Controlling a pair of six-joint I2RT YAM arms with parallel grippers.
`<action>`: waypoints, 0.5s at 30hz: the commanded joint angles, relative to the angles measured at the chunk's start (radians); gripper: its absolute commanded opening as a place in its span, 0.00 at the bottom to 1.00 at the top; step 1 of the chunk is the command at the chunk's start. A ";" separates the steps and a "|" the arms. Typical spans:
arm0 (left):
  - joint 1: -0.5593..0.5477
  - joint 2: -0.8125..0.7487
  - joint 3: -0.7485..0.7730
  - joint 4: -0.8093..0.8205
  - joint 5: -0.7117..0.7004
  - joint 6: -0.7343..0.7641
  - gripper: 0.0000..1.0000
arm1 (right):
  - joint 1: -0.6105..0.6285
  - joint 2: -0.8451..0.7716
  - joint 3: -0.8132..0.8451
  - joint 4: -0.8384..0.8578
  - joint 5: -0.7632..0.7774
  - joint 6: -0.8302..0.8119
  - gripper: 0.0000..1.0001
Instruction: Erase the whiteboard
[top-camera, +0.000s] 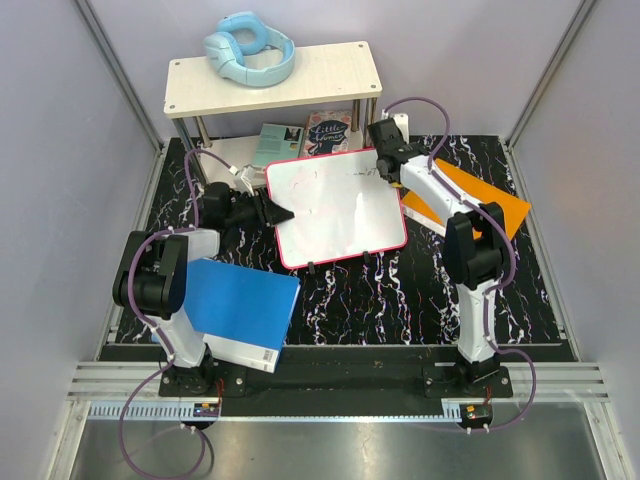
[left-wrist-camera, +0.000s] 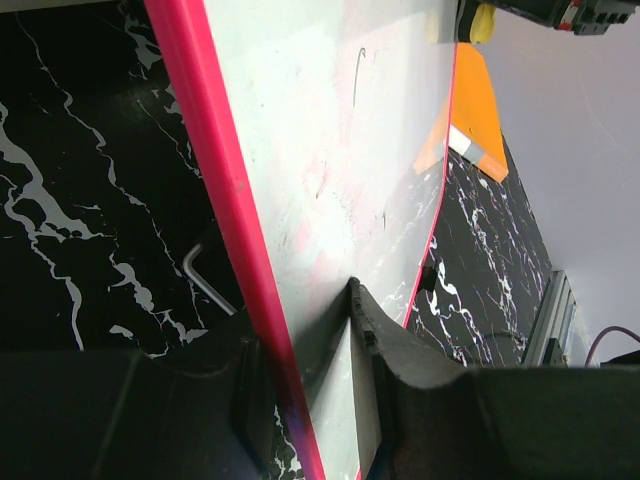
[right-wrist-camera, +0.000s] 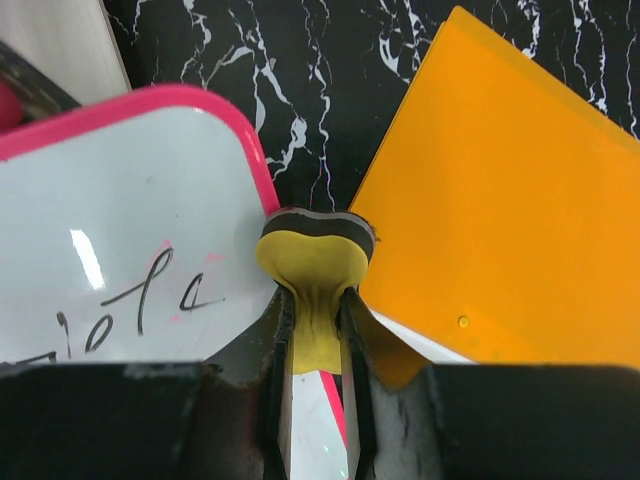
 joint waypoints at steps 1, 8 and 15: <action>0.001 0.029 -0.015 -0.077 -0.088 0.139 0.00 | -0.013 0.039 0.055 0.058 -0.006 -0.015 0.00; 0.003 0.029 -0.015 -0.077 -0.087 0.139 0.00 | -0.008 -0.051 -0.164 0.086 -0.068 0.053 0.00; 0.003 0.026 -0.017 -0.080 -0.088 0.143 0.00 | -0.008 -0.087 -0.168 0.121 -0.103 0.079 0.00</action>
